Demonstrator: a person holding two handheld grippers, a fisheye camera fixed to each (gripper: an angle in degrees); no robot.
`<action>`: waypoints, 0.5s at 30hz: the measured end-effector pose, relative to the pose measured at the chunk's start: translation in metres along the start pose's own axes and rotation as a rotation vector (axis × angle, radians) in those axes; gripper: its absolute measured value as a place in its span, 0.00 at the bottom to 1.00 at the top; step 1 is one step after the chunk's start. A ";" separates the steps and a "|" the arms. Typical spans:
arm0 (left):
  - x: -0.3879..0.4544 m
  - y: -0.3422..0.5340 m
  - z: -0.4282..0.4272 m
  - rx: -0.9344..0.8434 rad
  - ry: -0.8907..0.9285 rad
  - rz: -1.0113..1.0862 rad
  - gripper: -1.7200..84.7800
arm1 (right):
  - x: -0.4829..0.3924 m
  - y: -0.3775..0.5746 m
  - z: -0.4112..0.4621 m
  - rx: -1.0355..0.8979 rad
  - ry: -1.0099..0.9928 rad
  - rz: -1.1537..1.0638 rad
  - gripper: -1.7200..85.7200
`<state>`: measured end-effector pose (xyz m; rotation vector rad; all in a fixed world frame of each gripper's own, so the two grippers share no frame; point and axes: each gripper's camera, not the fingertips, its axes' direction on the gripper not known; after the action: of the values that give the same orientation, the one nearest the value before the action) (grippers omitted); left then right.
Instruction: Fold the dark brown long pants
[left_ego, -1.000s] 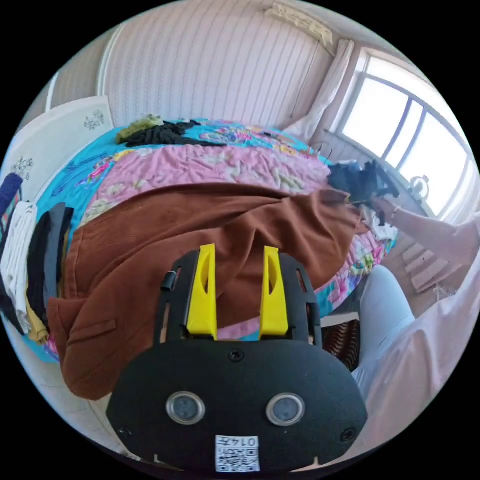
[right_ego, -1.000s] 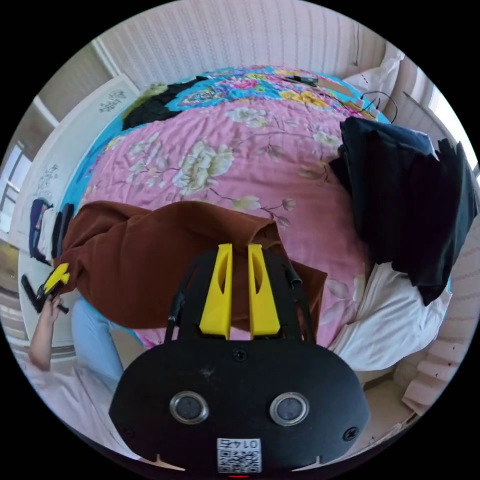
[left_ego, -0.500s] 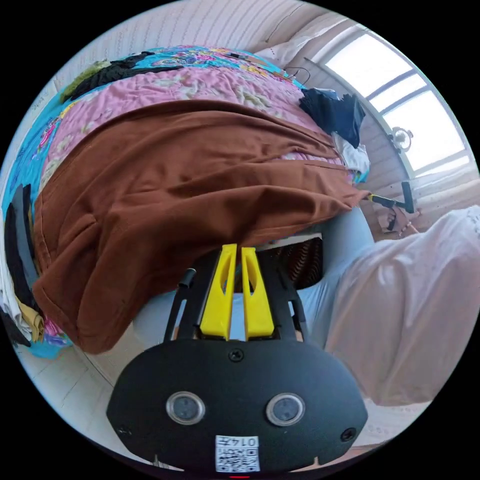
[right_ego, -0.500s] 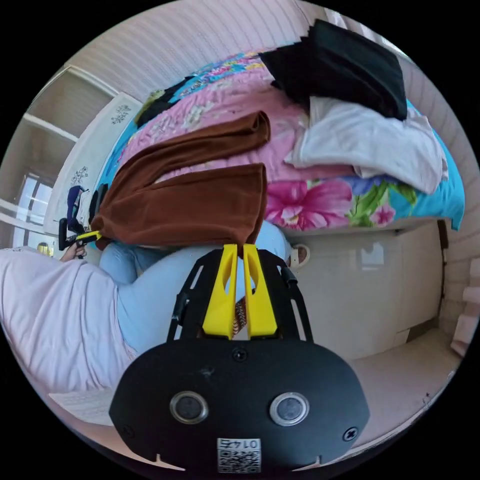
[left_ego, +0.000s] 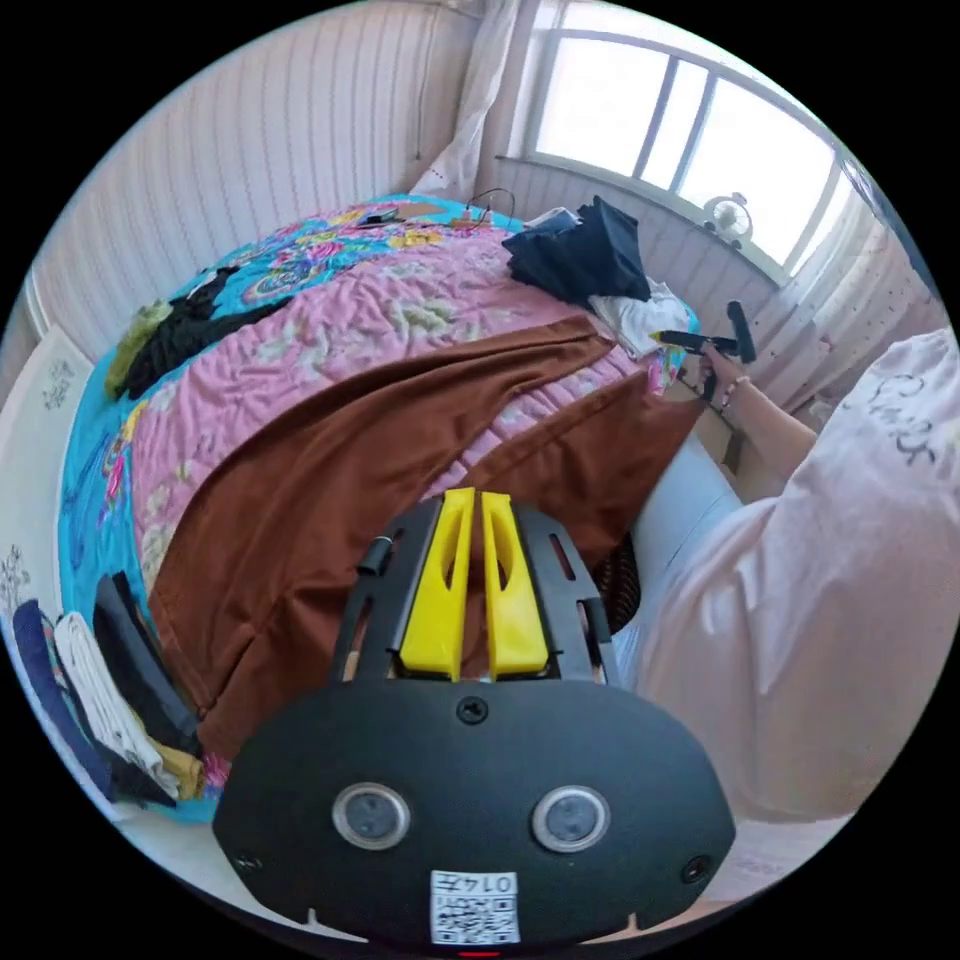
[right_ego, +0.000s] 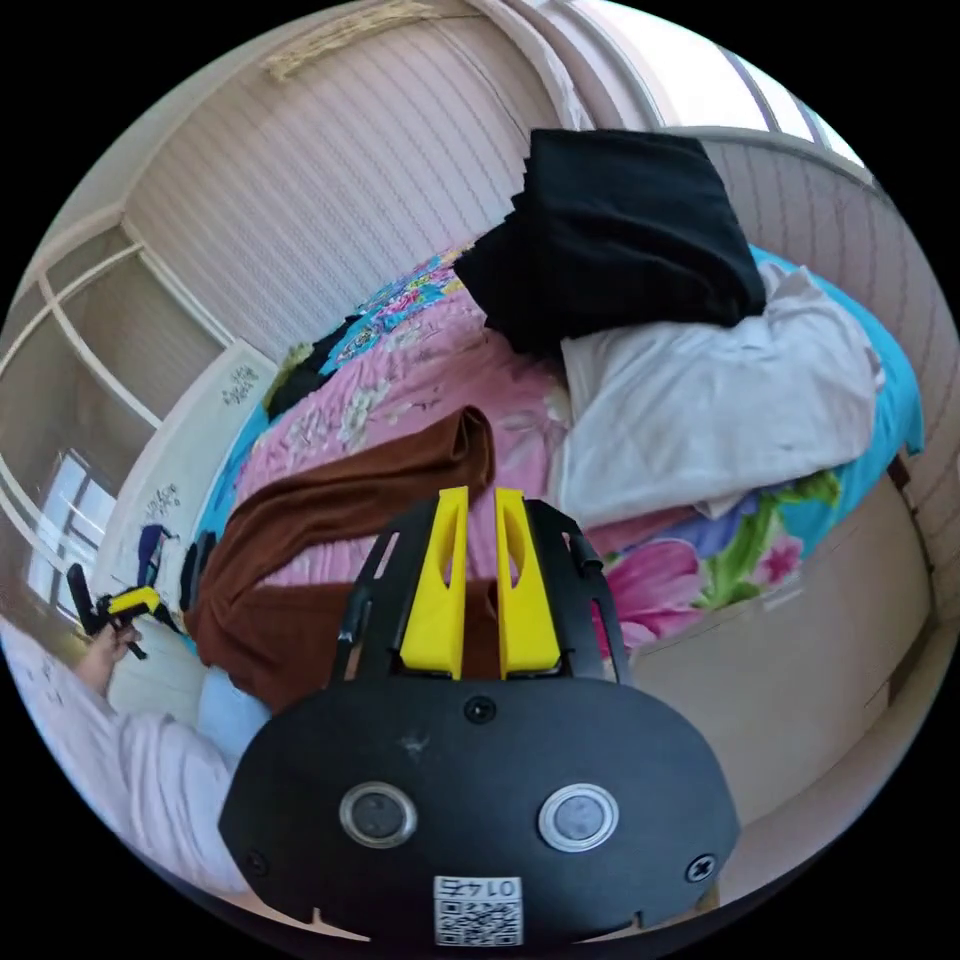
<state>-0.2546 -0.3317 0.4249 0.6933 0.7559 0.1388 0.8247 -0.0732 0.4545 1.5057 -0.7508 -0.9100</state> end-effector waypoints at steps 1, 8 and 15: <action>0.006 -0.016 0.010 0.015 0.024 0.028 0.03 | 0.004 -0.008 0.006 -0.016 -0.025 0.041 0.08; 0.122 -0.210 0.146 0.039 0.099 0.465 0.08 | 0.027 -0.032 0.044 -0.049 0.044 0.091 0.13; 0.213 -0.319 0.314 -0.110 0.087 0.603 0.12 | 0.053 -0.015 0.016 0.030 -0.129 0.042 0.09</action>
<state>0.0722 -0.6684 0.2642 0.7972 0.5973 0.7577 0.8361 -0.1244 0.4323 1.4624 -0.8901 -0.9755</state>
